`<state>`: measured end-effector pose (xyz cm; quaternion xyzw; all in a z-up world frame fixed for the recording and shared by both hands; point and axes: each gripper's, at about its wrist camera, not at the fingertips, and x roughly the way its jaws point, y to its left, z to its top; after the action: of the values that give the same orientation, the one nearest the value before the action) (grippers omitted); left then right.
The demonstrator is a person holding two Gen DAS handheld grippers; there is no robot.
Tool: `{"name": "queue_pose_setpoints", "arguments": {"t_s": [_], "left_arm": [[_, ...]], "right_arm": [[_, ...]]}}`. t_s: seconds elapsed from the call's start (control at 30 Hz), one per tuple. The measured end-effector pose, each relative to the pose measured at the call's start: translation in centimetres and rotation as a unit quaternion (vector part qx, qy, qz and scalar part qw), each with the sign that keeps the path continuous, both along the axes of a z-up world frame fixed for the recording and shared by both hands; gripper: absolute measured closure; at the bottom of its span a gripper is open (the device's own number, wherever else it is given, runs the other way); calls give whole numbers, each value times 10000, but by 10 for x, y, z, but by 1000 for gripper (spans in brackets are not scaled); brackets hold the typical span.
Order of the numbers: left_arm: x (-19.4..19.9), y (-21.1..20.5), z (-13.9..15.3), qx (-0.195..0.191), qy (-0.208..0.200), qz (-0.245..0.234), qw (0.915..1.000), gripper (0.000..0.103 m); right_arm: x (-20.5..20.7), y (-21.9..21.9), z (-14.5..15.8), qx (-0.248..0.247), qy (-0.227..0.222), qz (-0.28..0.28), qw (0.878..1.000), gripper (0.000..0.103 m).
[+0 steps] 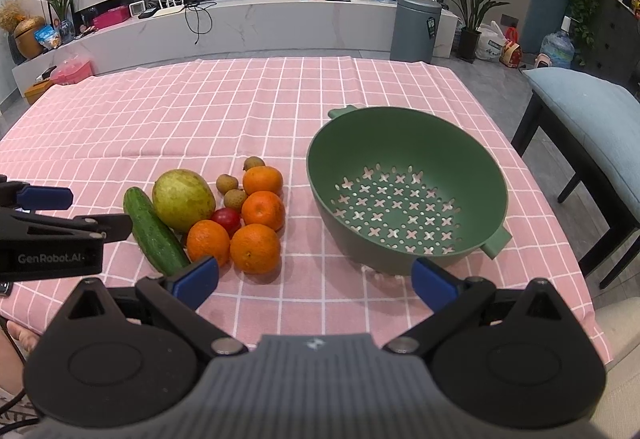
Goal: Organize fruits
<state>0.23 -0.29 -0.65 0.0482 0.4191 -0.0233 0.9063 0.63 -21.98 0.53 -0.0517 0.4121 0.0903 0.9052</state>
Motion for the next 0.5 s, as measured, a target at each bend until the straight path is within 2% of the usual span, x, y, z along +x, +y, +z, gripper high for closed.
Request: {"name": "queue_pose_setpoints", "arguments": {"t_s": [0.5], "left_arm": [[0,0,0,-7,11,-3,10000,16]], "right_arm": [[0,0,0,-14,14,-10,10000,4]]}}
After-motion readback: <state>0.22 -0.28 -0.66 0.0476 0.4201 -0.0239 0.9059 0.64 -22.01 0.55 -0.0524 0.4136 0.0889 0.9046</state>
